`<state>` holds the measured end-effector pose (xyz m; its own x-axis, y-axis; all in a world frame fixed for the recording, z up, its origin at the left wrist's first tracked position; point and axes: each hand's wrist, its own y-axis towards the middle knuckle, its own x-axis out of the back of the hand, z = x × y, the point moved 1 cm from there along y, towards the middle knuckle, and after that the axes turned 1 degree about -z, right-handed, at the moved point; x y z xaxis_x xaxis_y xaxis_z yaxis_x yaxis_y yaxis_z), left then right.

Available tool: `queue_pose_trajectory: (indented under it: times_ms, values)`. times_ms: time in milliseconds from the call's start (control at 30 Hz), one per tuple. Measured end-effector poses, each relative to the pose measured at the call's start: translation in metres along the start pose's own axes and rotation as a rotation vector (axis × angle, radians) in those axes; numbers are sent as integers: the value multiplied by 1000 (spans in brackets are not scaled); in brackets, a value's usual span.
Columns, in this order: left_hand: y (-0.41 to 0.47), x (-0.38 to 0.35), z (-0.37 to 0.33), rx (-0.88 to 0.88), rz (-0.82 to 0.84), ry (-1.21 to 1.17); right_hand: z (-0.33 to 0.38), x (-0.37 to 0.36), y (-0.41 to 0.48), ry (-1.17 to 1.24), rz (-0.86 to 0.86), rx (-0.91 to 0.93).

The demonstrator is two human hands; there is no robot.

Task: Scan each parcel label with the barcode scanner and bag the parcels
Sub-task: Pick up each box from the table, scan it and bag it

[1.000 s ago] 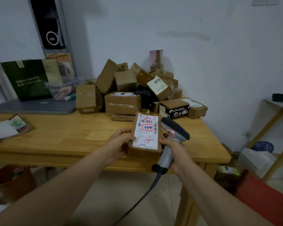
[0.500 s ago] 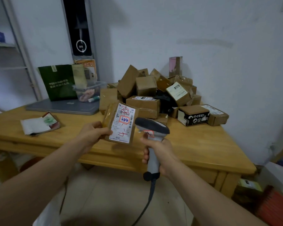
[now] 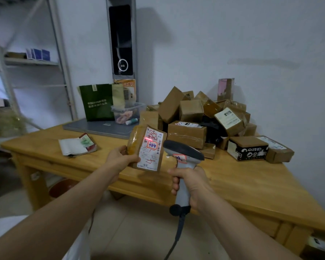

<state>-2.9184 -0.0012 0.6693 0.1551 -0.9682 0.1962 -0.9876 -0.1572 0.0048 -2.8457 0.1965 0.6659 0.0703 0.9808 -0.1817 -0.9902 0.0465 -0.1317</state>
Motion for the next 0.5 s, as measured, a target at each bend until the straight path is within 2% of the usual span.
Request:
queue_pose_trajectory:
  times_ms: [500]
  values:
    - [6,11,8,11,-26,38,4,-11,1,-19,-33,11]
